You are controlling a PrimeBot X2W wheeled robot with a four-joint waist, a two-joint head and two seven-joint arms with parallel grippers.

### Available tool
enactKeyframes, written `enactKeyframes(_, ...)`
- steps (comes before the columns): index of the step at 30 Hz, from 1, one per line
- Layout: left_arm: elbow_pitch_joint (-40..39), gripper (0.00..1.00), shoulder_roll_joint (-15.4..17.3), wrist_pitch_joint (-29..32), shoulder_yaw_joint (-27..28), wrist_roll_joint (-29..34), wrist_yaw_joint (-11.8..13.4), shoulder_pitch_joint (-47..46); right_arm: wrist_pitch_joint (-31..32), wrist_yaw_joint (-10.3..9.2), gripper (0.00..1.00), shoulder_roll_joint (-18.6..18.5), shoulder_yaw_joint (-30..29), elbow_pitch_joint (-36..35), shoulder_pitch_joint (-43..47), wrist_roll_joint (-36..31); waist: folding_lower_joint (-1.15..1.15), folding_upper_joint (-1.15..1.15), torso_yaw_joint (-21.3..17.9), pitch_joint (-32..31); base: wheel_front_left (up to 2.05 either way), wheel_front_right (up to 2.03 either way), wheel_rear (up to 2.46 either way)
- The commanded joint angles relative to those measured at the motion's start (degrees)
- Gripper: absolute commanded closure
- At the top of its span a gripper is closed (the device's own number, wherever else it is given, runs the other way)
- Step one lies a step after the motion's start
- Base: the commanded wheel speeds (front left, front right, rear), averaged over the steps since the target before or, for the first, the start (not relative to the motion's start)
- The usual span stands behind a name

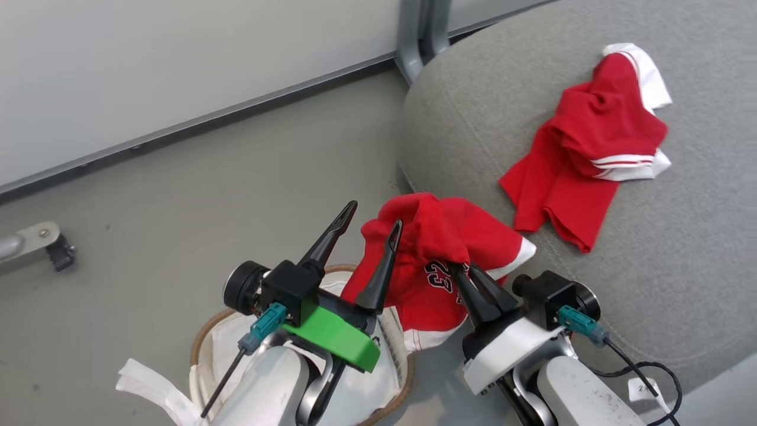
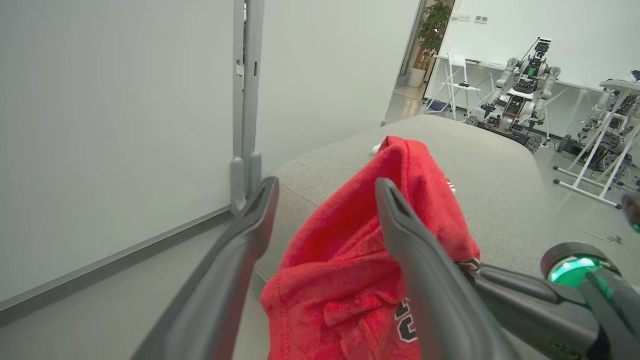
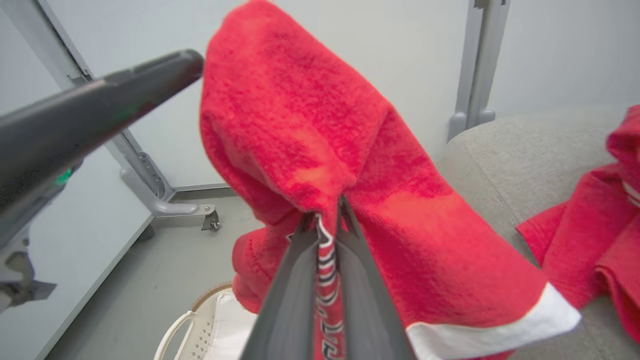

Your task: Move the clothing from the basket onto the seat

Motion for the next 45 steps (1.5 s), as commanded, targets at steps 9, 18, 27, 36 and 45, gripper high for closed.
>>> enactKeyframes(9, 1.8, 0.0, 0.8, -0.1, 0.4, 1.0, 0.1, -1.2, -0.1, -0.08, 1.0, -0.1, -2.0, -2.3, 2.0, 1.1, 0.0, 0.0, -14.3, 2.8, 0.0, 0.0, 0.0)
enactKeyframes(18, 1.9, 0.0, 1.6, 0.0, 0.3, 1.6, 0.1, -2.4, -0.1, -0.07, 1.0, 0.0, -9.4, -5.0, -5.1, -1.7, 0.0, 0.0, -15.9, 5.9, 0.0, 0.0, 0.0)
enactKeyframes(27, 2.1, 0.0, 2.8, 0.0, -0.8, 2.0, 0.1, -4.9, -0.1, -0.08, 1.0, -7.6, -21.2, -8.0, -21.6, -7.4, 0.0, 0.0, -12.4, 11.5, 0.0, 0.0, 0.0)
enactKeyframes(36, 2.3, 0.0, 3.6, 0.0, -2.0, 2.5, 0.1, -8.6, -0.1, -0.08, 1.0, -12.2, -31.5, -3.3, -32.7, -14.1, 0.0, 0.0, -6.8, 18.2, 0.0, 0.0, 0.0)
enactKeyframes(45, 2.5, 0.0, 3.7, 0.0, -1.9, 2.9, 0.1, -10.8, -0.1, -0.08, 1.0, -10.6, -36.8, 6.7, -31.3, -19.1, 0.0, 0.0, -2.5, 23.4, 0.0, 0.0, 0.0)
